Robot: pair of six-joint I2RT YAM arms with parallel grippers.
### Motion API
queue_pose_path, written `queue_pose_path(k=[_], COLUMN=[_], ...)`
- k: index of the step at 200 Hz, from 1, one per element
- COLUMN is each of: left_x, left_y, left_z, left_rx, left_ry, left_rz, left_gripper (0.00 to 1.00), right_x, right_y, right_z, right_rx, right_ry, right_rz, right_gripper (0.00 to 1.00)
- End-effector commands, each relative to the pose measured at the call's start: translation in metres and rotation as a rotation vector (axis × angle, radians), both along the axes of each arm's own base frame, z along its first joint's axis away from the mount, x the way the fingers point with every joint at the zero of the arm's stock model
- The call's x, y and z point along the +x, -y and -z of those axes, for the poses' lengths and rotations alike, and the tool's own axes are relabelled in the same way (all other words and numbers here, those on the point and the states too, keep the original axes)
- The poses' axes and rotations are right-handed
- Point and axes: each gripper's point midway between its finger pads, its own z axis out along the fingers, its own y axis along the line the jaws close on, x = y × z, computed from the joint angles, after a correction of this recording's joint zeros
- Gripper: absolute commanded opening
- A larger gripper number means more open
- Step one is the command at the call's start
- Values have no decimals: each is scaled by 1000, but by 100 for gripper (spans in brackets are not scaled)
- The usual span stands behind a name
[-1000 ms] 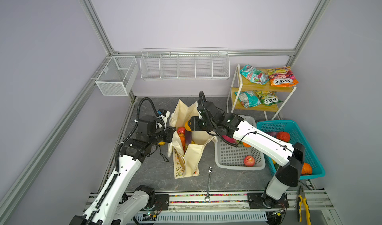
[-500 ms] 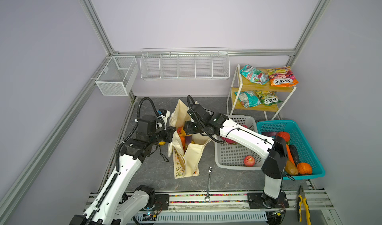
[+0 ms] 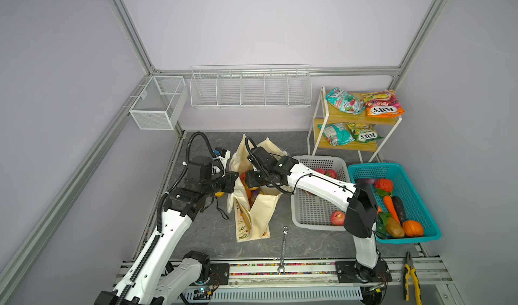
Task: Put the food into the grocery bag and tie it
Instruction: 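Carry the yellow mango with the right gripper into the tote bag, then open the right gripper and raise it out of the bag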
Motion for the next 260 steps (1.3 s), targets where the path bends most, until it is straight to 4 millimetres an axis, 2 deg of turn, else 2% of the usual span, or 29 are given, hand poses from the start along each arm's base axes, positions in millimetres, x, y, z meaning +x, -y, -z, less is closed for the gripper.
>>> queue_pose_path(k=[1,50,90,139,154,178,184,193,195,199,260], left_x=[0,0,0,-1,-1,-1,-1,-1,-1,-1,-1], left_y=[3,2,2,2,2,1,2,2,2,2,1], left_z=[-5,-5,-5,-7,-7,-7,-7,-7,-7,-7,-8], left_rx=[-4,-2,-2,-3,-4,-3,-4,-3,-3,-3,-3], left_ry=[29,28,30,36,36,37,37,37,36,36,39], left_rz=[13,11,12,11,11,10,11,10,11,10,10], left_gripper=[0,0,0,0,0,0,0,0,0,0,0], right_x=[-7,-5,-4,-4,-4,-3,-3,-3,-3,-3,-4], right_y=[-5,-8,-9,-5,-2,0,-1,0,0,0,5], right_z=[20,34,37,33,30,24,22,19,19,18,-3], right_rx=[-49,-86,-103,-130,-135,-137,-136,-135,-136,-135,-129], right_ry=[-33,-45,-46,-28,-19,1,6,13,14,18,63], right_rz=[-39,-49,-53,-58,-57,-56,-59,-60,-61,-62,-63], right_gripper=[58,64,70,78,84,86,87,99,91,88,88])
